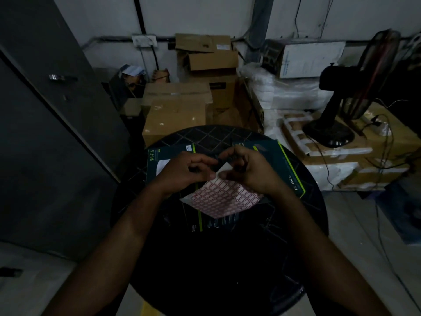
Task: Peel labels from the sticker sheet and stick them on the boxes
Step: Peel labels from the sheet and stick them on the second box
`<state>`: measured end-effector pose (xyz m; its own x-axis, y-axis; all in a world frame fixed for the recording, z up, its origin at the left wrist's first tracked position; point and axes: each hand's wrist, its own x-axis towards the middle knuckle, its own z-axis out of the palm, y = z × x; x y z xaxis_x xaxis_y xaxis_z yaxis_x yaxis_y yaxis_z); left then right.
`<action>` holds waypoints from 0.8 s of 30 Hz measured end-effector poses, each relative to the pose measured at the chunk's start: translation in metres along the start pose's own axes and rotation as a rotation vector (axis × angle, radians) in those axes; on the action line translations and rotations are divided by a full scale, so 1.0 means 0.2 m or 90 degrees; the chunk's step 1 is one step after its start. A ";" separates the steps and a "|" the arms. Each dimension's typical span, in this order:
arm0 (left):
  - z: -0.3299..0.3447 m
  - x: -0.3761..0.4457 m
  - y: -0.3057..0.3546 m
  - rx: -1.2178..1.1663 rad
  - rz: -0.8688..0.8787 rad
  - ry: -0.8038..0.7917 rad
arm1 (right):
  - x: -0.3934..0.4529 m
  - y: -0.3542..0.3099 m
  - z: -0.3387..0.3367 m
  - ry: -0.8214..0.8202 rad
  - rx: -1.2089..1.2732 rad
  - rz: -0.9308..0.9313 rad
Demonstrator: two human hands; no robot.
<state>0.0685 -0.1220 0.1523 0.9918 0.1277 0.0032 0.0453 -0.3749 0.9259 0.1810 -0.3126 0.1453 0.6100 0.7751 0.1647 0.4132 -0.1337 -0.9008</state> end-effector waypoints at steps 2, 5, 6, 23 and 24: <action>0.00 -0.01 0.00 -0.002 -0.005 0.000 | 0.00 0.01 0.03 0.006 0.021 -0.005; 0.00 -0.01 -0.02 -0.025 -0.022 0.044 | 0.00 0.04 0.04 0.038 0.002 -0.013; 0.00 -0.01 -0.03 -0.035 -0.022 0.064 | 0.00 0.05 0.04 0.042 0.009 -0.012; 0.02 -0.01 -0.02 -0.065 -0.055 0.069 | -0.01 0.01 0.06 0.100 -0.043 -0.046; 0.03 -0.02 -0.01 -0.069 -0.055 0.068 | -0.01 0.00 0.06 0.101 -0.064 -0.067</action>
<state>0.0656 -0.1262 0.1478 0.9664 0.2536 -0.0433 0.1107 -0.2582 0.9597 0.1718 -0.3075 0.1392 0.6555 0.6824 0.3235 0.5406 -0.1249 -0.8320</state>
